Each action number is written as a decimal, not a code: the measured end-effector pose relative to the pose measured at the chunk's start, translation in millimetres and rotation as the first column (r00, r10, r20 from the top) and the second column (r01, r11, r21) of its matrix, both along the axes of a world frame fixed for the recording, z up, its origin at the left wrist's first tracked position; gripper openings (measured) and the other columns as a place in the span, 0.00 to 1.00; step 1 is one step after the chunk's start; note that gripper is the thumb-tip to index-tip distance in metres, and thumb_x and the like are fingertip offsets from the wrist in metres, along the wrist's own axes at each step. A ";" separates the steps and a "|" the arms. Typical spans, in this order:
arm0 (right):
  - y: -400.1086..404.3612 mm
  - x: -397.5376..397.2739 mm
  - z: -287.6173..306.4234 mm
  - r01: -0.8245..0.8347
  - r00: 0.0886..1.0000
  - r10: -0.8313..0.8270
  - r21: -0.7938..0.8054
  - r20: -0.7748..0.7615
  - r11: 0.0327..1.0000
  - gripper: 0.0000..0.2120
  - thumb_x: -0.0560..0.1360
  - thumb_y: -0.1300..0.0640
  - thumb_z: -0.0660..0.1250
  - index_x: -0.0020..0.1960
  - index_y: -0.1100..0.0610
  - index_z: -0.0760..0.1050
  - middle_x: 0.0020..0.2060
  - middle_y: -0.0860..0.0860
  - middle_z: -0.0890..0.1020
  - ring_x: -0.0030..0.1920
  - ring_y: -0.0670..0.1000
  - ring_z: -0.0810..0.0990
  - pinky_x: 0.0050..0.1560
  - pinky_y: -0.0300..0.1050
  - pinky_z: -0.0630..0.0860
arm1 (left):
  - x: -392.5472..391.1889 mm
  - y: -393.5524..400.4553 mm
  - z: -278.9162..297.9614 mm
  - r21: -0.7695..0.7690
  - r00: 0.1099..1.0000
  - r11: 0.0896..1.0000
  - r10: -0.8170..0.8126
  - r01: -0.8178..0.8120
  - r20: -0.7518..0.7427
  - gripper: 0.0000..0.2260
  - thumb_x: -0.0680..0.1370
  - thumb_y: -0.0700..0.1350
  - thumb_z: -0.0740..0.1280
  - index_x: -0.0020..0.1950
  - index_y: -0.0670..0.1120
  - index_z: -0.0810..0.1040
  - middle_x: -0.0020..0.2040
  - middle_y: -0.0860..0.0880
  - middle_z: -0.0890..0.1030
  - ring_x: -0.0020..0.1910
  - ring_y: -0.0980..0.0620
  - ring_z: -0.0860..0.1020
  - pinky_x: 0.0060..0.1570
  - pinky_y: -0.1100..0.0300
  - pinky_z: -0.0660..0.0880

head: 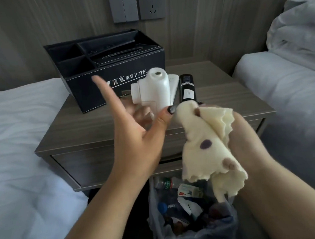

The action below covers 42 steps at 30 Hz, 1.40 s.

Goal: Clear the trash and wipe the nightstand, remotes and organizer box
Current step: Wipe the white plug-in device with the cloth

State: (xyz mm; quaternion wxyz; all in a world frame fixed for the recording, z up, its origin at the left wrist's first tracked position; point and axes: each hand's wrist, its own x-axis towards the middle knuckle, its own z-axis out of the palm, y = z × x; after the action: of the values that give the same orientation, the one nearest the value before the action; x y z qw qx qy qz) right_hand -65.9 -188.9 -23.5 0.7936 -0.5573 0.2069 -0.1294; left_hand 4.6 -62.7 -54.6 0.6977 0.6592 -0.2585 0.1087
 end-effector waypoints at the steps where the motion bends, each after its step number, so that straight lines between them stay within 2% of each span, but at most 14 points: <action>1: -1.5 -3.4 5.2 0.039 0.998 -0.039 -0.010 0.052 0.999 0.19 0.75 0.59 0.63 0.25 0.55 0.71 0.22 0.50 0.68 0.22 0.45 0.68 0.24 0.36 0.67 | -1.4 3.1 1.7 0.051 1.000 0.998 0.023 -0.022 -0.014 0.54 0.73 0.47 0.74 0.77 0.54 0.29 0.55 0.48 0.82 0.53 0.51 0.80 0.57 0.58 0.77; 3: -6.3 -6.3 11.6 0.174 0.974 -0.145 -0.171 0.172 0.970 0.18 0.75 0.59 0.65 0.26 0.59 0.71 0.23 0.51 0.68 0.23 0.44 0.68 0.24 0.33 0.67 | -5.0 5.6 3.8 0.182 0.998 0.982 0.061 -0.057 -0.016 0.55 0.71 0.49 0.76 0.78 0.54 0.32 0.56 0.57 0.80 0.55 0.61 0.78 0.57 0.67 0.74; 5: -11.1 -3.9 9.2 0.339 0.910 -0.190 -0.396 0.369 0.854 0.18 0.77 0.60 0.65 0.28 0.53 0.75 0.24 0.46 0.72 0.27 0.42 0.70 0.27 0.32 0.68 | -5.7 4.4 -1.2 0.315 0.996 0.946 0.063 -0.080 0.061 0.51 0.69 0.47 0.78 0.80 0.54 0.46 0.55 0.65 0.77 0.56 0.71 0.75 0.55 0.75 0.70; 8: -10.1 3.5 -3.2 0.504 0.835 -0.031 -0.741 0.550 0.445 0.10 0.77 0.62 0.65 0.41 0.53 0.82 0.37 0.48 0.80 0.39 0.42 0.77 0.40 0.29 0.70 | -3.1 2.3 -6.0 0.414 0.970 0.902 0.024 -0.126 0.244 0.33 0.68 0.41 0.79 0.70 0.54 0.71 0.56 0.62 0.76 0.58 0.70 0.74 0.54 0.76 0.68; 10: -11.9 7.4 -14.8 0.529 0.823 0.071 -0.805 0.564 0.268 0.07 0.76 0.64 0.66 0.46 0.59 0.83 0.41 0.53 0.79 0.41 0.43 0.76 0.43 0.29 0.71 | -2.3 4.7 -6.9 0.442 0.957 0.891 -0.028 -0.107 0.289 0.26 0.68 0.38 0.78 0.63 0.52 0.76 0.57 0.57 0.77 0.59 0.60 0.76 0.57 0.68 0.71; 12: -15.9 11.1 -15.9 0.484 0.855 0.021 -0.811 0.519 0.328 0.08 0.76 0.64 0.67 0.41 0.56 0.82 0.40 0.51 0.78 0.41 0.42 0.76 0.42 0.28 0.70 | -3.7 7.2 -7.4 0.482 0.941 0.871 -0.078 -0.097 0.331 0.27 0.68 0.37 0.78 0.64 0.50 0.76 0.58 0.55 0.76 0.60 0.55 0.76 0.59 0.60 0.73; 15: -21.9 12.2 -12.9 0.408 0.894 -0.036 -0.775 0.447 0.483 0.11 0.76 0.62 0.66 0.37 0.52 0.79 0.39 0.48 0.78 0.41 0.41 0.77 0.40 0.27 0.69 | -8.0 6.2 -6.8 0.467 0.937 0.880 -0.090 -0.084 0.339 0.27 0.67 0.37 0.79 0.64 0.48 0.76 0.58 0.54 0.76 0.60 0.57 0.75 0.59 0.66 0.71; 19: -12.3 3.5 -15.9 0.466 0.841 0.087 -0.797 0.534 0.385 0.04 0.75 0.65 0.69 0.45 0.60 0.83 0.41 0.51 0.78 0.44 0.39 0.76 0.45 0.28 0.70 | -7.4 3.7 -8.4 0.418 0.958 0.906 -0.062 -0.063 0.278 0.25 0.68 0.38 0.77 0.61 0.55 0.75 0.55 0.54 0.75 0.55 0.62 0.76 0.54 0.71 0.71; 22: -5.9 0.4 -20.1 0.488 0.829 0.082 -0.788 0.553 0.376 0.04 0.75 0.65 0.69 0.47 0.61 0.83 0.42 0.51 0.78 0.44 0.39 0.75 0.45 0.28 0.70 | -8.1 4.8 -4.1 0.437 0.942 0.887 -0.010 -0.146 0.335 0.20 0.69 0.48 0.73 0.60 0.53 0.77 0.53 0.55 0.74 0.52 0.61 0.76 0.50 0.71 0.72; 26: -18.6 5.0 -10.5 0.266 0.936 0.078 -0.832 0.344 0.487 0.09 0.77 0.60 0.68 0.39 0.52 0.81 0.39 0.46 0.78 0.41 0.39 0.77 0.42 0.27 0.69 | -9.1 4.1 -4.9 0.506 0.865 0.804 0.018 -0.311 0.502 0.19 0.69 0.43 0.76 0.60 0.48 0.81 0.53 0.51 0.75 0.53 0.48 0.76 0.51 0.50 0.75; 29: -24.0 5.7 -6.4 0.162 0.950 0.126 -0.797 0.286 0.582 0.12 0.77 0.60 0.68 0.37 0.50 0.81 0.38 0.45 0.80 0.42 0.41 0.78 0.42 0.29 0.70 | -7.9 4.6 -8.2 0.555 0.832 0.732 0.027 -0.394 0.554 0.20 0.68 0.43 0.77 0.60 0.49 0.82 0.54 0.51 0.76 0.52 0.46 0.75 0.49 0.43 0.73; 31: -16.9 4.0 -10.1 0.214 0.923 0.163 -0.817 0.348 0.535 0.09 0.76 0.62 0.68 0.40 0.54 0.83 0.40 0.48 0.80 0.43 0.43 0.79 0.41 0.30 0.72 | -6.0 6.5 -9.0 0.566 0.822 0.699 0.054 -0.437 0.568 0.20 0.67 0.42 0.77 0.58 0.51 0.83 0.53 0.51 0.76 0.52 0.46 0.74 0.49 0.43 0.72; 37: -11.5 5.2 -20.1 0.497 0.808 0.246 -0.844 0.535 0.203 0.06 0.76 0.64 0.68 0.50 0.62 0.83 0.44 0.54 0.77 0.44 0.42 0.75 0.46 0.29 0.71 | -6.6 8.9 -7.5 0.533 0.799 0.678 0.136 -0.506 0.585 0.19 0.68 0.45 0.76 0.59 0.51 0.83 0.53 0.53 0.78 0.50 0.47 0.72 0.49 0.44 0.71; 42: -15.9 9.2 -20.6 0.487 0.850 0.042 -0.814 0.525 0.318 0.06 0.77 0.62 0.67 0.46 0.59 0.83 0.41 0.49 0.77 0.42 0.37 0.75 0.45 0.25 0.67 | -9.0 6.7 -7.6 0.528 0.827 0.698 0.165 -0.483 0.538 0.23 0.66 0.51 0.76 0.60 0.48 0.82 0.50 0.51 0.78 0.49 0.46 0.74 0.49 0.44 0.73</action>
State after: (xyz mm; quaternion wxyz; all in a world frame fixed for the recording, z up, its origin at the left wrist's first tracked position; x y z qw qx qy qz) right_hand -56.7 -204.8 -44.1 0.3314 -0.8229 -0.0177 -0.4612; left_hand -4.4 -56.0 -62.2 0.3164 0.8492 -0.3098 0.2876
